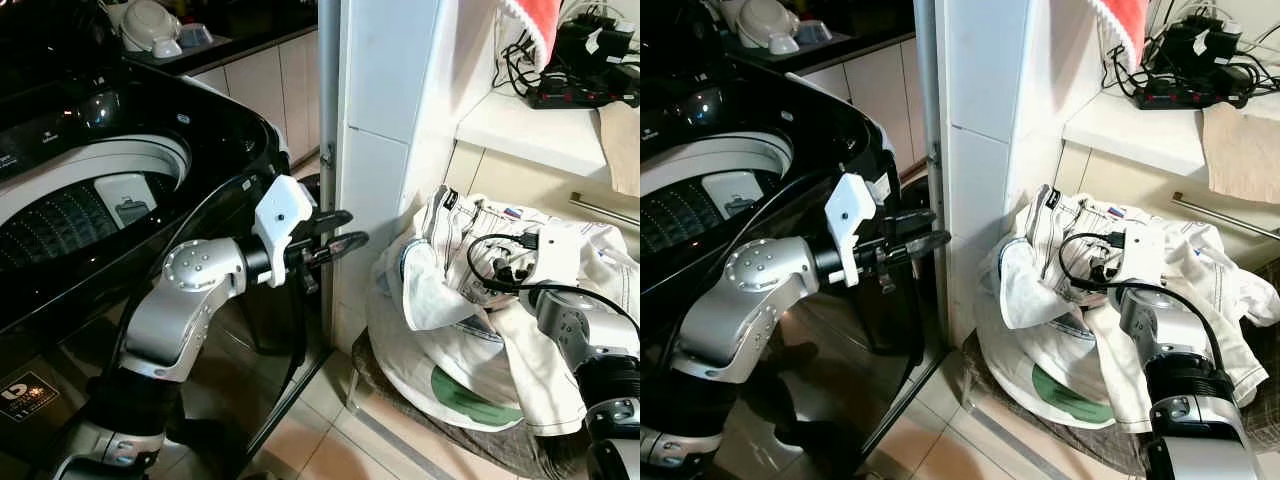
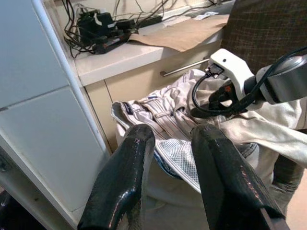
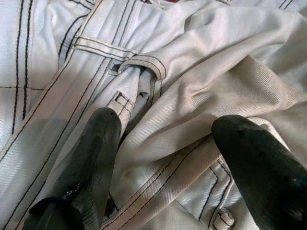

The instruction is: Clothes washing

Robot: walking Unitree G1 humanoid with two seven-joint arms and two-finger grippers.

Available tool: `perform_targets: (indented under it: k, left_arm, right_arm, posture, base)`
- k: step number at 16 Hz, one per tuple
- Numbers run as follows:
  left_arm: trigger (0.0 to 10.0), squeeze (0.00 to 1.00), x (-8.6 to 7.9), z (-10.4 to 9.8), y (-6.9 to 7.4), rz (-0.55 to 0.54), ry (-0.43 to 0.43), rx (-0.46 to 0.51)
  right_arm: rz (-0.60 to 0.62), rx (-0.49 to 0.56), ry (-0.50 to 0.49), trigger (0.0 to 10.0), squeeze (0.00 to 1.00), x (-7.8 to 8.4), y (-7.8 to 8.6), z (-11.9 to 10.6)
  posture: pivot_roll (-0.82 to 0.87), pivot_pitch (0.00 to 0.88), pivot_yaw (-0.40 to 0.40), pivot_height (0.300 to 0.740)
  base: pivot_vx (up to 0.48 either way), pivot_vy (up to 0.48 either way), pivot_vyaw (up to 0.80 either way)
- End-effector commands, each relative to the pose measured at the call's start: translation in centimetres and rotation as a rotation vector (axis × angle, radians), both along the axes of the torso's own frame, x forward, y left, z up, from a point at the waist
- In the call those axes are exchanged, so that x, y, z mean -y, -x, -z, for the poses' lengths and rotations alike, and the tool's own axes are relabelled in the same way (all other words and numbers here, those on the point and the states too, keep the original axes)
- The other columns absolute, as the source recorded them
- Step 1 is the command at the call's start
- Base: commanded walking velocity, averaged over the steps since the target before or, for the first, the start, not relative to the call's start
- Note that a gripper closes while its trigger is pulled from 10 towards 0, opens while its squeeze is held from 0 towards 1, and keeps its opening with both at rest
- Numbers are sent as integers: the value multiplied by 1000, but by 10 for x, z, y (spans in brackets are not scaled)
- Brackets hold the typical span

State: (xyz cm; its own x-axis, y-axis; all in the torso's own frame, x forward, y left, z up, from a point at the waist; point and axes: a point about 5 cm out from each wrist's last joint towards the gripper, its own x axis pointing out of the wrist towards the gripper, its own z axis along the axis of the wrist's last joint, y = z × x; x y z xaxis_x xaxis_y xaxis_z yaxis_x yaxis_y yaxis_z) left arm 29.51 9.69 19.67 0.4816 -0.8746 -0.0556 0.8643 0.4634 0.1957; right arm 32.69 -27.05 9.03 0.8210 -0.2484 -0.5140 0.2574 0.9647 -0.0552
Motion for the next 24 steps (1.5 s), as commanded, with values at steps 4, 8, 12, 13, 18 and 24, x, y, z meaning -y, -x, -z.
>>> perform_targets:
  k: [4, 8, 12, 13, 18, 24]
  left_arm:
    - [10000, 0, -1, -1, 6, 38, -8, -13]
    - [10000, 0, -2, 1, 12, 77, -7, -39]
    - [10000, 0, -2, 6, 19, 134, -22, -86]
    - [10000, 0, -1, 6, 22, 153, -29, -91]
    - [10000, 0, 0, 7, 19, 123, -32, -85]
    - [10000, 0, -1, 6, 15, 92, -31, -79]
  right_arm:
    - [24, 28, -24, 10000, 0, -3, -2, 0]
    - [113, -12, 33, 10000, 0, 9, 3, 7]
    - [77, -105, -71, 10000, 0, -1, 7, 25]
    - [70, -102, -121, 10000, 0, -5, 7, 27]
    - [84, -25, -236, 0, 0, -9, 4, 27]
    - [79, 8, -270, 0, 0, -8, 3, 26]
  posture:
    - [-37, 0, 46, 740]
    - [-33, 0, 43, 740]
    - [-28, 0, 42, 740]
    - [-28, 0, 42, 740]
    - [-25, 0, 41, 740]
    - [-23, 0, 39, 740]
  base:
    - [0, 0, 0]
    - [0, 0, 0]
    - [0, 0, 0]
    - [0, 0, 0]
    - [0, 0, 0]
    - [0, 0, 0]
